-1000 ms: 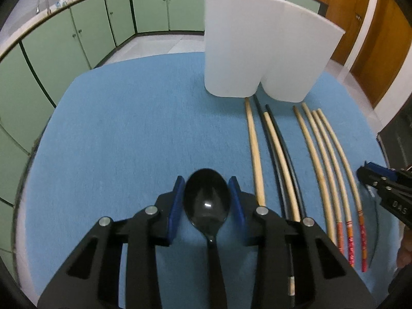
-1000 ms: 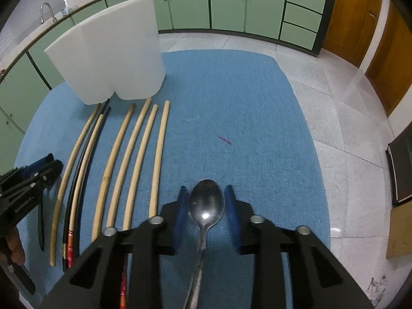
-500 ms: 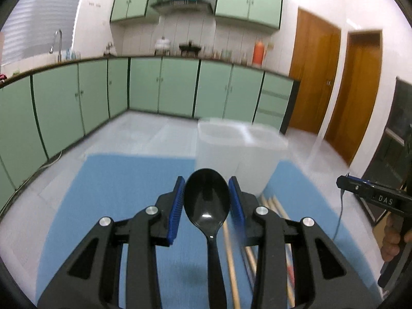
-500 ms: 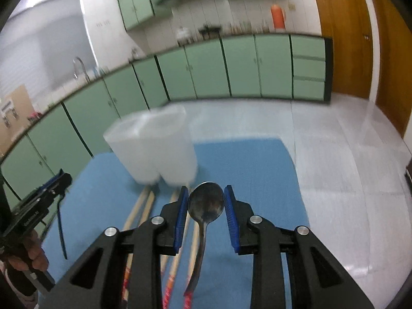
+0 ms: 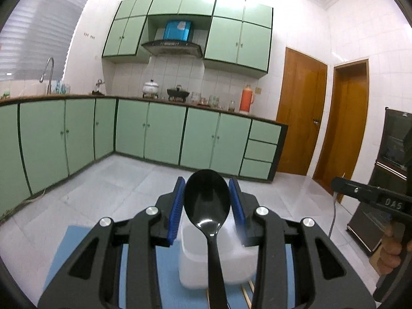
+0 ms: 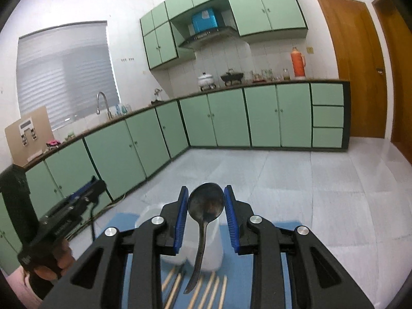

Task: Organize utensils
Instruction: 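Lift both spoons over the white holder and open both tools to drop them in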

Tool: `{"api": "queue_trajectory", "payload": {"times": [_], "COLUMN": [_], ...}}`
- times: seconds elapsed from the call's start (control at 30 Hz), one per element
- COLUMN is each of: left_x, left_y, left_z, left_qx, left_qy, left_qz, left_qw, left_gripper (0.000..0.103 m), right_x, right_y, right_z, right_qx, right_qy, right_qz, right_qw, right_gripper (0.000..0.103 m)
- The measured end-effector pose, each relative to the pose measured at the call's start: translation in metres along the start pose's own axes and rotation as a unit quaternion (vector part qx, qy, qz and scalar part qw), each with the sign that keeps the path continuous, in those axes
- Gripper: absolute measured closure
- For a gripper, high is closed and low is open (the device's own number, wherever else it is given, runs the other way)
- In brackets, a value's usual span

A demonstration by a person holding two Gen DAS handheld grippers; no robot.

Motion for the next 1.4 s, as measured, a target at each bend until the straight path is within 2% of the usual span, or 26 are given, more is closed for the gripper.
{"api": "queue_trajectory", "payload": {"times": [0.27,0.5,0.63,0.8,0.9,1.0,1.1,1.3,1.4], "left_x": [0.006,0.011,0.019,0.023,0.024,0.027,0.030,0.035,0.038], "left_y": [-0.016,-0.009,-0.006,0.007,0.014,0.020,0.029,0.044,0.050], "left_z": [-0.068,-0.098,-0.099,-0.100,-0.104,-0.108,-0.107,-0.102,-0.098], "left_qx": [-0.013,-0.008,-0.006,-0.005,-0.002,0.008,0.018,0.041,0.051], "left_qy": [-0.012,-0.014,-0.003,-0.001,-0.006,-0.009,-0.011,-0.015,-0.017], "left_qz": [0.001,-0.002,0.012,0.014,0.011,0.016,0.013,0.012,0.013], "left_qw": [0.9998,0.9999,0.9999,0.9999,0.9999,0.9998,0.9997,0.9990,0.9985], "left_gripper": [0.070,0.070,0.070,0.070,0.070,0.070,0.069,0.068,0.057], "right_x": [0.005,0.003,0.007,0.010,0.015,0.016,0.016,0.006,0.002], "right_y": [-0.021,-0.018,-0.016,-0.032,-0.037,-0.028,-0.004,0.032,0.042], "right_z": [-0.059,-0.104,-0.105,-0.083,-0.090,-0.108,-0.121,-0.131,-0.133], "right_qx": [-0.007,0.007,0.010,-0.026,-0.031,-0.018,0.006,0.044,0.056], "right_qy": [0.015,0.031,0.013,-0.020,-0.005,0.012,0.031,0.016,0.012], "right_qz": [0.009,0.009,0.014,-0.006,0.011,0.020,0.031,-0.003,-0.008], "right_qw": [1.000,0.999,1.000,0.999,0.999,1.000,0.999,0.999,0.998], "right_gripper": [0.075,0.075,0.075,0.075,0.075,0.075,0.075,0.075,0.075]}}
Point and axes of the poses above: each gripper's, at about its wrist camera, not at the fingertips, and z roughly against the way its jaws point, x to its left, y to its underside, the point moved 1 cm from there along -z, roughly the way its jaws point, and after that the axes turned 2 degrees about -x, right-handed, at the moved point
